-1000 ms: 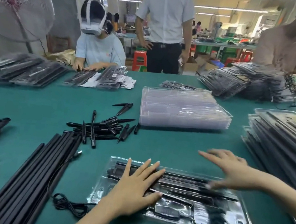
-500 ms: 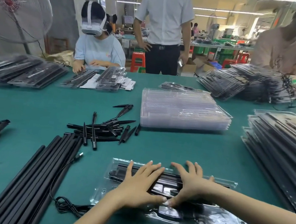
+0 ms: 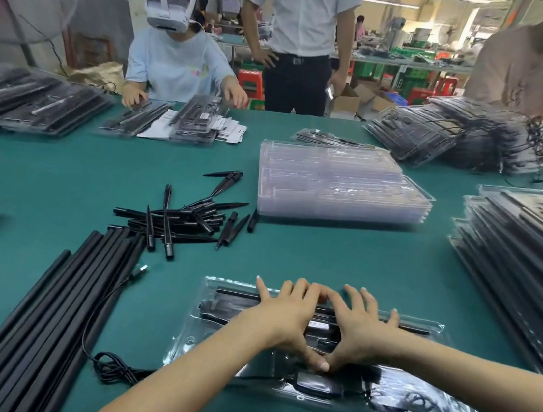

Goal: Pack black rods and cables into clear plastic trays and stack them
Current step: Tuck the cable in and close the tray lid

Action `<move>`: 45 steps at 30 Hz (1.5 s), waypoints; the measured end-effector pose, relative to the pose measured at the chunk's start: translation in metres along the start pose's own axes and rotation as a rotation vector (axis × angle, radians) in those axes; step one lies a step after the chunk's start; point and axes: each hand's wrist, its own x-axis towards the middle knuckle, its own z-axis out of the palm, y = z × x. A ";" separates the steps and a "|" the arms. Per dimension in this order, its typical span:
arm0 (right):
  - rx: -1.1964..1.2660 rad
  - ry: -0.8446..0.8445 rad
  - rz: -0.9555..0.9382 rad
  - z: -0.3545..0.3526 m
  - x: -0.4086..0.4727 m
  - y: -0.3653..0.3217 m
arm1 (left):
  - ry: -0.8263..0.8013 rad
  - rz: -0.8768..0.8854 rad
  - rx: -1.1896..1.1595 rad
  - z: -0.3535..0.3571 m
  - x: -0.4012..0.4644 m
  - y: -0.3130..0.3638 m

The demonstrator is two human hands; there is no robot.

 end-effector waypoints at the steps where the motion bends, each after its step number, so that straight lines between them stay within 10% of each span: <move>1: 0.004 -0.013 0.010 -0.001 0.002 0.000 | -0.001 0.005 -0.002 0.002 0.000 -0.001; 21: 0.403 0.261 0.204 0.029 -0.040 -0.001 | 0.046 0.056 -0.251 0.000 -0.016 -0.012; 45: 0.110 0.567 0.289 0.023 -0.039 -0.026 | 0.002 -0.059 -0.312 -0.006 0.005 -0.007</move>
